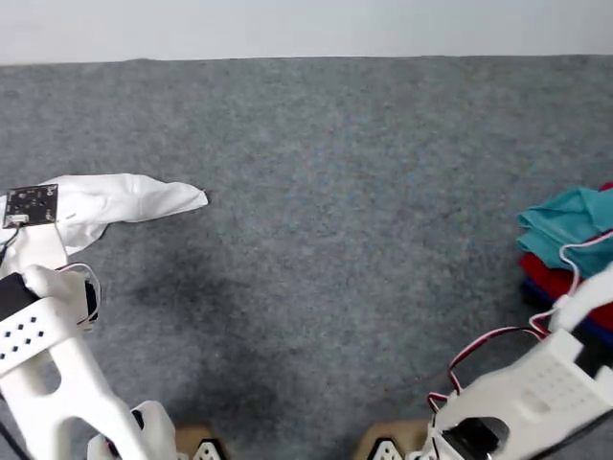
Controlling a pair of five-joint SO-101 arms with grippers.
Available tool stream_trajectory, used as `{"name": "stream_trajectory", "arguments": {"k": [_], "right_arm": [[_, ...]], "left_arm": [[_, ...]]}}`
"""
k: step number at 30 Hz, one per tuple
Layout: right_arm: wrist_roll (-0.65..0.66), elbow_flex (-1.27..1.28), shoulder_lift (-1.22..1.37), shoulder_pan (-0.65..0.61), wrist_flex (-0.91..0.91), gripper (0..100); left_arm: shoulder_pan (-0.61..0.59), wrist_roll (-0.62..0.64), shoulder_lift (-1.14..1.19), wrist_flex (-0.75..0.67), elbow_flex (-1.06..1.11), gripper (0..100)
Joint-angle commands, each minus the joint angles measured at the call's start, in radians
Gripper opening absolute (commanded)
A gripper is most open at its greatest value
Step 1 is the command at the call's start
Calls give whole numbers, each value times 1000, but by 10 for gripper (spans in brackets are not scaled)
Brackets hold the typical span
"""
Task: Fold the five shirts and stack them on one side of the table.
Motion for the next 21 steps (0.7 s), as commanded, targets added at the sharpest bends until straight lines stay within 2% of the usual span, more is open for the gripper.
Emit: {"name": "stream_trajectory", "arguments": {"k": [1, 9, 14, 16, 21], "right_arm": [[48, -35, 12, 53, -19, 9], [143, -35, 120, 136, -13, 35], [141, -37, 93, 143, 50, 262], [140, -37, 33, 124, 76, 311], [140, -37, -108, 25, 101, 292]], "left_arm": [[5, -6, 0, 3, -2, 3], [5, -6, 2, 3, -2, 3], [5, -6, -2, 8, -2, 3], [5, -6, -2, 8, -1, 3], [5, -6, -3, 8, -1, 3]]}}
